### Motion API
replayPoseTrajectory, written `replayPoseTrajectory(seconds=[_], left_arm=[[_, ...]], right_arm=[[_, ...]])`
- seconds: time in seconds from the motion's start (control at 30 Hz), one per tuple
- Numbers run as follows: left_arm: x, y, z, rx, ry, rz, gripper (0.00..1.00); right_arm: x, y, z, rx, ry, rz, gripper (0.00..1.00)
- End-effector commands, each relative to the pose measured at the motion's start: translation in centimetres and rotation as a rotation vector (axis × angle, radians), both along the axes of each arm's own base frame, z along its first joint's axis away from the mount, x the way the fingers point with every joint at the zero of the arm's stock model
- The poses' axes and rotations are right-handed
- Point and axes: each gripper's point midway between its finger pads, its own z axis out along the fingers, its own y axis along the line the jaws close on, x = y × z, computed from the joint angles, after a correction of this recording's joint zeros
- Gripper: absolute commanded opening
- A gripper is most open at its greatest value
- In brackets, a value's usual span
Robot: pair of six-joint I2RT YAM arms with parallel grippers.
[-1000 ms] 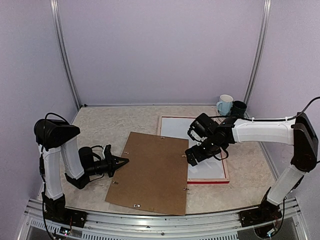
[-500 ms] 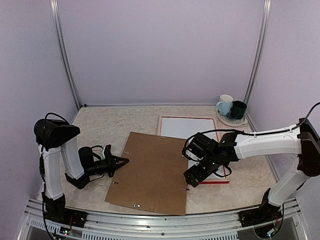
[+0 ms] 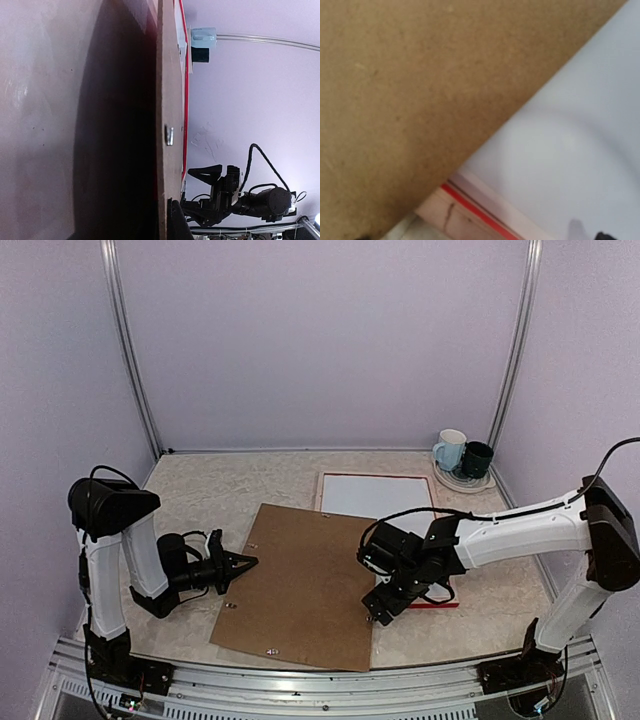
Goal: Put the photo into the frame
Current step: Adjust the fastener on the backboard.
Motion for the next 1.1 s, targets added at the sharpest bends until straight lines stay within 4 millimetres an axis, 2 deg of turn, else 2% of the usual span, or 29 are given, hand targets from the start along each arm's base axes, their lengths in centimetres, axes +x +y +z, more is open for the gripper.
replayPoseTrajectory(seconds=[0.0, 0.2, 0.37, 0.47, 0.6, 0.73, 0.83, 0.93, 1.07], left_arm=[[-1.2, -0.1, 2.2, -0.033, -0.193, -0.033, 0.0], [-1.2, -0.1, 2.1, -0.031, -0.188, -0.031, 0.0], [-1.2, -0.1, 2.0, -0.031, -0.186, -0.03, 0.0], [-1.2, -0.1, 2.1, -0.034, -0.186, -0.031, 0.0], [-1.0, -0.2, 2.8, -0.044, -0.208, -0.034, 0.0], [-0.9, -0.2, 3.2, -0.05, -0.214, -0.029, 0.0], [-0.7, -0.2, 3.2, -0.051, -0.214, -0.023, 0.0], [-0.6, -0.2, 3.2, -0.049, -0.217, -0.016, 0.0], [-0.5, -0.1, 3.2, -0.047, -0.217, -0.01, 0.0]], right_arm=[[-1.9, 1.0, -0.1, 0.034, 0.049, 0.037, 0.99], [-2.8, 2.0, 1.0, 0.112, 0.078, 0.058, 0.99], [-2.4, 2.0, 1.8, 0.122, 0.056, 0.047, 0.99], [-1.7, 1.7, 2.7, 0.116, 0.017, 0.018, 0.99], [-0.8, 2.4, 5.2, 0.192, -0.004, -0.012, 0.99], [1.4, 2.9, 7.8, 0.358, 0.014, -0.089, 0.99], [3.0, 2.9, 9.2, 0.535, 0.064, -0.152, 0.94], [4.0, 2.9, 9.7, 0.673, 0.118, -0.186, 0.91], [4.7, 2.7, 8.7, 0.721, 0.162, -0.234, 0.9]])
